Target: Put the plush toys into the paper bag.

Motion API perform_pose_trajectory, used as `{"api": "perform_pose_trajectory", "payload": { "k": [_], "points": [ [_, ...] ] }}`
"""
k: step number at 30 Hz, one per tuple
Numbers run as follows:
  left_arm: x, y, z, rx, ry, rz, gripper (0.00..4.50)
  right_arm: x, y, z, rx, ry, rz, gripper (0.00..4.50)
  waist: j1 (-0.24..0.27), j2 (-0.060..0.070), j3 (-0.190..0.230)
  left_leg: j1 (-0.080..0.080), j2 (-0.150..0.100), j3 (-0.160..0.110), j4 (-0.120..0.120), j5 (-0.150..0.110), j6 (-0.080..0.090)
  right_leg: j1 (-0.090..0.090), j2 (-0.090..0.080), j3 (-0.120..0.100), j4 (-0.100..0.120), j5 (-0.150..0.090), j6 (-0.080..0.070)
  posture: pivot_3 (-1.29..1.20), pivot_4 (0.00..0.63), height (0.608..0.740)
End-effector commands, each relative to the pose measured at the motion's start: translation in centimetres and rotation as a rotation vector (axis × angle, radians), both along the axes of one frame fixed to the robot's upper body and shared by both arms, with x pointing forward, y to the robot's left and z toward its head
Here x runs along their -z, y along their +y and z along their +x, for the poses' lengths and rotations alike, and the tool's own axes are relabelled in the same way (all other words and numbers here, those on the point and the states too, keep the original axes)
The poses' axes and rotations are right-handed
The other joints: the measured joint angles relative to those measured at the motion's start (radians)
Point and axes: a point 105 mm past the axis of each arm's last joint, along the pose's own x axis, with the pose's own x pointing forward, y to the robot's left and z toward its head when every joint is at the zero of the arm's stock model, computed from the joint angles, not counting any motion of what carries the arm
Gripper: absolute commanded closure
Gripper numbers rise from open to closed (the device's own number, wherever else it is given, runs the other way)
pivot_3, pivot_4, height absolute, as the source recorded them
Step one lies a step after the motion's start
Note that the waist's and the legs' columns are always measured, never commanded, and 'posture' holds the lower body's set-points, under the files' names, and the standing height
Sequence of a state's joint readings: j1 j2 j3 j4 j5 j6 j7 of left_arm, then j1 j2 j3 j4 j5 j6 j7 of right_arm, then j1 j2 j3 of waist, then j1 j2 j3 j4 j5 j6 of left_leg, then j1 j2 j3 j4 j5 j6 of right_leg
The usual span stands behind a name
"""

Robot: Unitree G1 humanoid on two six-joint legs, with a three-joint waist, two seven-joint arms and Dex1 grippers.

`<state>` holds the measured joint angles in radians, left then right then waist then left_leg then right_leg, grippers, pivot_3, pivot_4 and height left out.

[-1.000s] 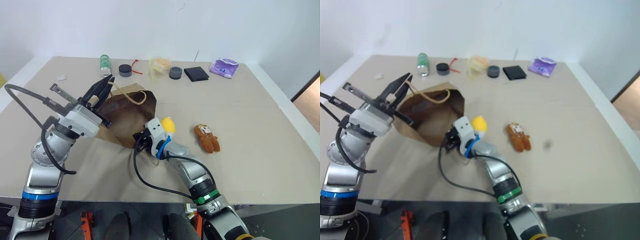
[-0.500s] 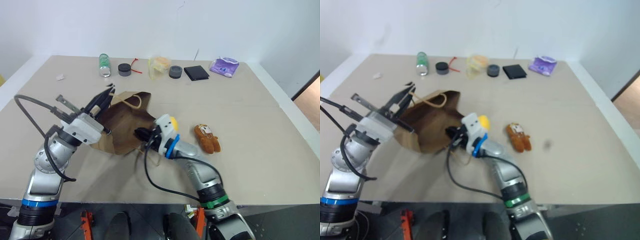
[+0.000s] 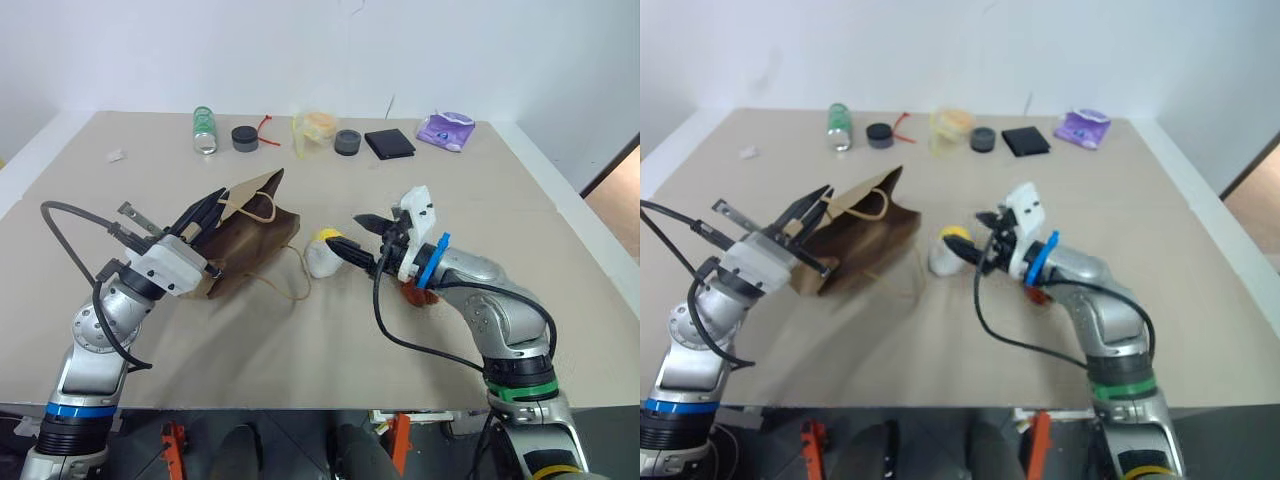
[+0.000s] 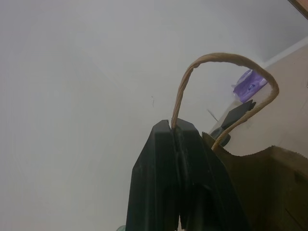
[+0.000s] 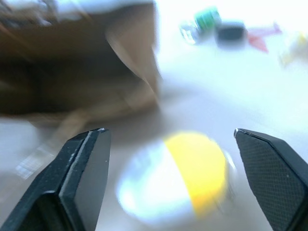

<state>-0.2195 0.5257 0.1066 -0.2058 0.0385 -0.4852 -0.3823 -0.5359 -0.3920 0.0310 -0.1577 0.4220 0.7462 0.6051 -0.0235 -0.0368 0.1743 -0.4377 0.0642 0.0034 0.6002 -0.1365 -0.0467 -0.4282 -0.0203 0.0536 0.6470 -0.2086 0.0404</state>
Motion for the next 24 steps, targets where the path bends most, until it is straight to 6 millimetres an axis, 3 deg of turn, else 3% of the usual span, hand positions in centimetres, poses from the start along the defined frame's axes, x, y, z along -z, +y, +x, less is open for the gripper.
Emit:
{"api": "perform_pose_trajectory", "payload": {
  "k": [1,7,9,14,15,16,18,21,24],
  "points": [
    [-1.3,0.0,-0.5,0.011,-0.055,-0.008,4.50,1.0,1.2,0.8,0.030,0.061,-0.017,0.02,0.000,0.000,0.000,0.000,0.000,0.000,0.000,0.000,0.000,0.000,0.000,0.000,0.000,0.000,0.000,0.00,0.150,0.740],
    [-2.5,-0.3,-1.0,0.024,-0.091,-0.019,4.50,2.9,3.5,2.2,0.077,0.164,-0.003,0.02,-0.001,0.001,0.000,-0.002,0.000,0.001,0.000,0.000,0.000,-0.002,0.001,0.002,0.000,0.000,0.001,0.00,0.150,0.740],
    [-2.7,-0.4,-1.2,0.027,-0.096,-0.019,4.50,3.1,3.9,2.6,0.089,0.166,0.002,0.41,-0.001,0.001,0.000,-0.002,0.000,0.001,0.000,0.000,0.000,-0.002,0.001,0.002,0.000,0.000,0.001,0.00,0.150,0.740],
    [-2.6,-0.5,-1.4,0.027,-0.091,-0.013,4.50,3.7,4.0,3.0,0.112,0.158,-0.006,2.44,-0.001,0.001,0.000,-0.003,0.000,0.001,0.000,0.000,0.000,-0.003,0.001,0.002,0.000,0.000,0.001,0.00,0.150,0.740],
    [-2.6,-0.4,-1.4,0.025,-0.089,-0.013,4.50,3.6,3.8,3.1,0.120,0.154,-0.003,3.23,-0.001,0.001,0.000,-0.003,0.000,0.001,0.000,0.000,0.000,-0.003,0.001,0.002,0.000,0.000,0.001,0.00,0.150,0.740],
    [-2.5,-0.4,-1.4,0.023,-0.088,-0.014,4.50,3.4,3.5,3.2,0.127,0.144,0.006,3.35,-0.001,0.001,0.000,-0.003,0.000,0.001,0.000,0.000,0.000,-0.003,0.001,0.002,0.000,0.000,0.001,0.00,0.150,0.740],
    [-2.5,-0.3,-1.4,0.022,-0.087,-0.013,4.50,2.8,2.6,3.6,0.156,0.113,0.020,4.12,-0.001,0.001,0.000,-0.003,0.000,0.001,0.000,0.000,0.000,-0.003,0.001,0.002,0.000,0.000,0.001,0.00,0.150,0.740],
    [-2.4,-0.3,-1.3,0.019,-0.085,-0.013,4.50,1.1,0.5,4.6,0.227,0.044,0.047,4.41,0.000,0.001,0.000,-0.003,0.000,0.001,0.000,0.000,0.000,-0.003,0.001,0.002,0.000,0.000,0.001,0.00,0.150,0.740],
    [-2.3,-0.4,-1.2,0.022,-0.080,-0.013,4.50,-2.3,-1.8,5.2,0.267,-0.083,0.115,4.41,0.000,0.001,0.001,-0.003,0.000,0.002,0.000,0.000,0.000,-0.003,0.001,0.003,0.000,0.000,0.001,0.00,0.150,0.740]
  ]
}}
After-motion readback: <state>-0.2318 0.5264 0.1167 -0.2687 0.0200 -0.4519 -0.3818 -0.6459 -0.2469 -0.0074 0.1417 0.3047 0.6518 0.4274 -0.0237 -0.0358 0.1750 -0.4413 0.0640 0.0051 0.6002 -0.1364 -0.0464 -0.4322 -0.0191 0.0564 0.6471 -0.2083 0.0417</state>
